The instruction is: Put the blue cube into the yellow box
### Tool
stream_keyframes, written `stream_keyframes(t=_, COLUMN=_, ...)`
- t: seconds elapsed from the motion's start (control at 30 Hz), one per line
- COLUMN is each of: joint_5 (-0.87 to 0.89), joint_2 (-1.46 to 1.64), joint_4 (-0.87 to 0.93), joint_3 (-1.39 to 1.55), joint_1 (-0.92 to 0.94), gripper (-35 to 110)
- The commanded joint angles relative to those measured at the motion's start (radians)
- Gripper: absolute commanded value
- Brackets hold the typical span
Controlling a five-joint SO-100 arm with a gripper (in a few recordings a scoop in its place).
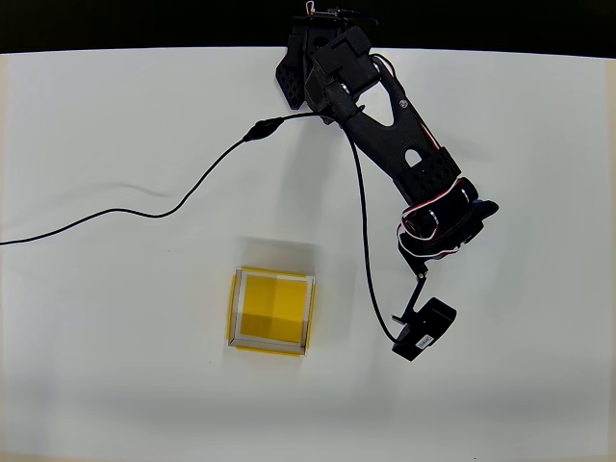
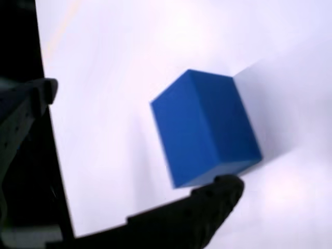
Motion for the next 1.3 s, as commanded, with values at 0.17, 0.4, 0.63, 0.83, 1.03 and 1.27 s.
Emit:
stream_keyframes(t=0.17, joint_5=-0.127, joint_2=-0.063, joint_4=-0.058, joint_3=-0.140, joint_1=-0.137, gripper=62)
stream_keyframes(t=0.4, joint_5=-0.141, joint_2=-0.140, joint_4=-0.092, joint_3=-0.140, joint_1=-0.219, gripper=60)
stream_keyframes(t=0.63, joint_5=-0.126, joint_2=-0.176, joint_4=-0.087, joint_3=-0.120, joint_1=-0.255, gripper=58)
stream_keyframes(t=0.83, joint_5=-0.140, joint_2=-0.175, joint_4=-0.083, joint_3=-0.075, joint_1=-0.242, gripper=56)
stream_keyframes(t=1.03, joint_5=-0.166, joint_2=-0.132, joint_4=-0.083, joint_3=0.002, joint_1=-0.207, gripper=56)
stream_keyframes(t=1.27, joint_5=-0.215, joint_2=-0.075, joint_4=-0.063, joint_3=0.063, joint_1=-0.178, gripper=56)
